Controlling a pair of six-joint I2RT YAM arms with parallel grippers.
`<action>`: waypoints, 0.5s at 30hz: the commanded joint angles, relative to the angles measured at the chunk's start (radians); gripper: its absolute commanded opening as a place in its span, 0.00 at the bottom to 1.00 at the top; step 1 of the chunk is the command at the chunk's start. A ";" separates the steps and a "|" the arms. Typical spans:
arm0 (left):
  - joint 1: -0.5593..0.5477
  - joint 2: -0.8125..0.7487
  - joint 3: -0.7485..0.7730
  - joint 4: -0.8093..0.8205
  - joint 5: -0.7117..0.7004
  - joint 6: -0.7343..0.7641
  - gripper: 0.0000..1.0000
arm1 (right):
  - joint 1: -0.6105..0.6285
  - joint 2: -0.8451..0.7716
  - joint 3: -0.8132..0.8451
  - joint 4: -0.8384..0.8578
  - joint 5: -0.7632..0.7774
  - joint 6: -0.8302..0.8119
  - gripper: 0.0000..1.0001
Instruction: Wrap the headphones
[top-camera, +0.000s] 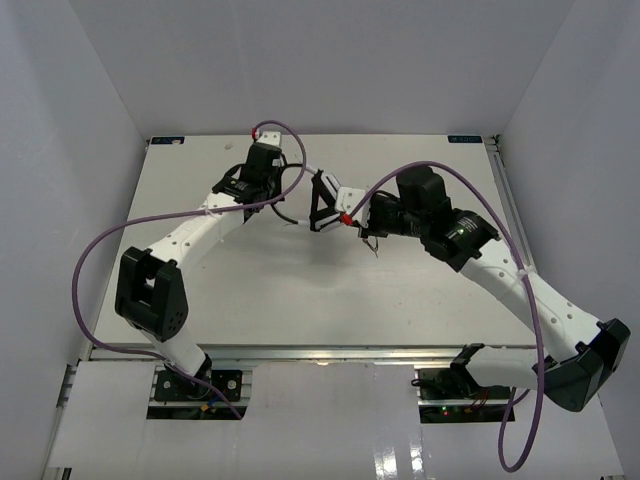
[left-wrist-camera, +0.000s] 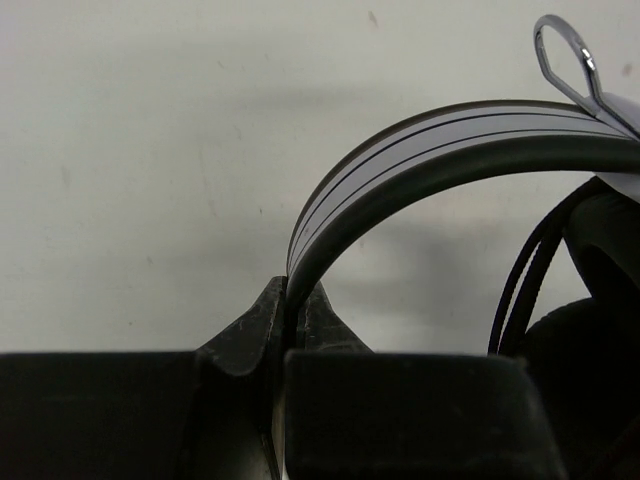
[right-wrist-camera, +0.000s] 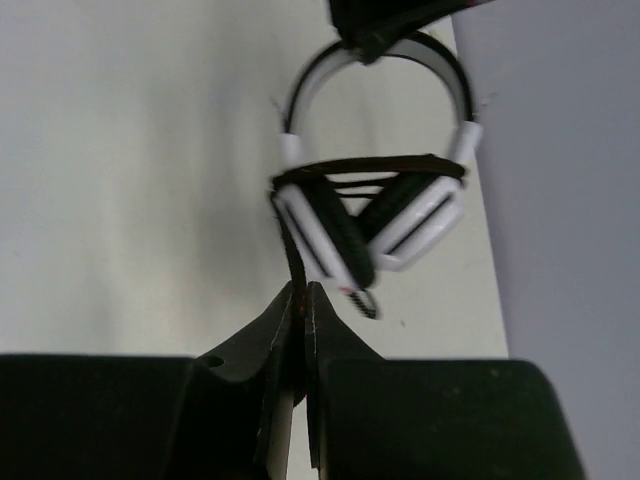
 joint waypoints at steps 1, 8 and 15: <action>-0.045 -0.061 -0.032 0.063 0.129 0.133 0.00 | 0.023 0.052 0.039 0.008 0.360 -0.202 0.08; -0.108 -0.218 -0.149 0.077 0.377 0.293 0.00 | -0.004 0.126 -0.048 0.191 0.481 -0.306 0.08; -0.109 -0.372 -0.217 0.107 0.518 0.279 0.00 | -0.151 0.171 -0.052 0.212 0.174 -0.071 0.08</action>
